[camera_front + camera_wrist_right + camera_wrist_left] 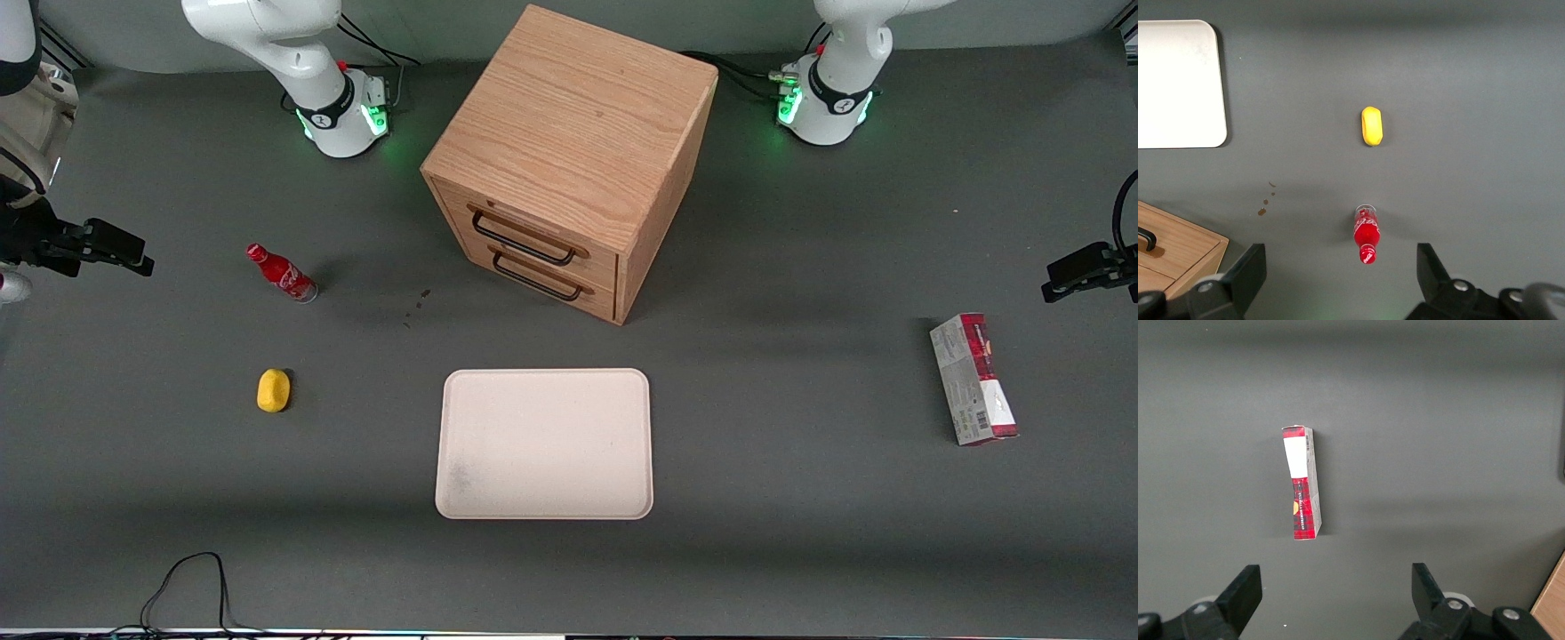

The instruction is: Place coke bottle on tray

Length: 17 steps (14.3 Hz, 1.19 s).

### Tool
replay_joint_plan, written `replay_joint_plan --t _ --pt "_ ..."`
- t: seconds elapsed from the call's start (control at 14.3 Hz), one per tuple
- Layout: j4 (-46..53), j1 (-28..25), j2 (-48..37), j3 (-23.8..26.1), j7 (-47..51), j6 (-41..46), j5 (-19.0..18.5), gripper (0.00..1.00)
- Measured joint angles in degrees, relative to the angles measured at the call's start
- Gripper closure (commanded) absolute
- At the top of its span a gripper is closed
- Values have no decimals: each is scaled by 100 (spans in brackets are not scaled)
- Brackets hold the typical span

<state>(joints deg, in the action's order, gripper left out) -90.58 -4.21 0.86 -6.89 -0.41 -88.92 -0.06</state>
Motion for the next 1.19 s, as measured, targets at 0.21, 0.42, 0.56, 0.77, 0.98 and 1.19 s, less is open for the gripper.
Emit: replay_joint_plan --t 0.21,0.42,0.56,0.77,0.98,1.19 --pt "0 0 0 0 0 2 0 0" --pt "-6 1 0 -4 -1 23 -4 0" --pt "-18 2 -6 -67 -13 201 -10 0" --pt "-197 4 -239 -202 -39 347 -10 0" --pt "-900 3 -1022 -216 -39 333 -43 0" --pt "-2062 3 -1997 -219 -41 -121 -212 0"
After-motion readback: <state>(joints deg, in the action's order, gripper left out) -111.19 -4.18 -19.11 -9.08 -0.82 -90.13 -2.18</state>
